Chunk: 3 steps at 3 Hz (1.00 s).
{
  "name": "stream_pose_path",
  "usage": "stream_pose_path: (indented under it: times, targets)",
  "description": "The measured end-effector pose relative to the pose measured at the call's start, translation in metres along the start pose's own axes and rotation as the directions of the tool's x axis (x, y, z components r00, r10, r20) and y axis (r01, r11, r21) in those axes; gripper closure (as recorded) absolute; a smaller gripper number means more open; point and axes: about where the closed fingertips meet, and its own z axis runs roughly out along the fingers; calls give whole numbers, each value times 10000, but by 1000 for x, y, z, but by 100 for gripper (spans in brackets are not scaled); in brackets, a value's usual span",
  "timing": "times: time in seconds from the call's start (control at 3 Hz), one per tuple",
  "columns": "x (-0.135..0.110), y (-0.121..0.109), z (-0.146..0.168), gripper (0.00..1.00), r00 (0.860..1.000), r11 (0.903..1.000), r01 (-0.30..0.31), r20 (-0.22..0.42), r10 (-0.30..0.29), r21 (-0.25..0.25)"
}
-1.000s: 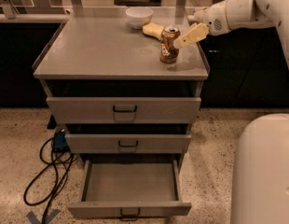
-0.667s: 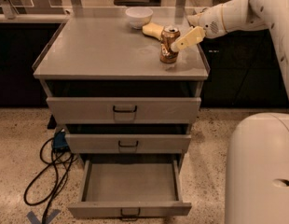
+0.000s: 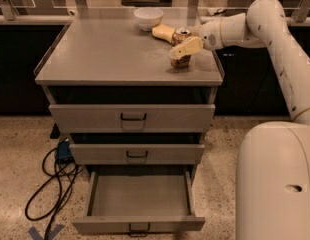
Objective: Place orange can into bottom drawer
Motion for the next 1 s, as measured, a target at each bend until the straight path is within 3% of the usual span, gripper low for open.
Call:
stream_pose_path:
  times: [0.33,0.67,1.0]
  targets:
    - [-2,-8,11,0,9998,9992,-56,210,48,385]
    - [-2,-8,11,0,9998,9992,-56,210,48,385]
    - [-2,-8,11,19,9998,9992,-56,210,48,384]
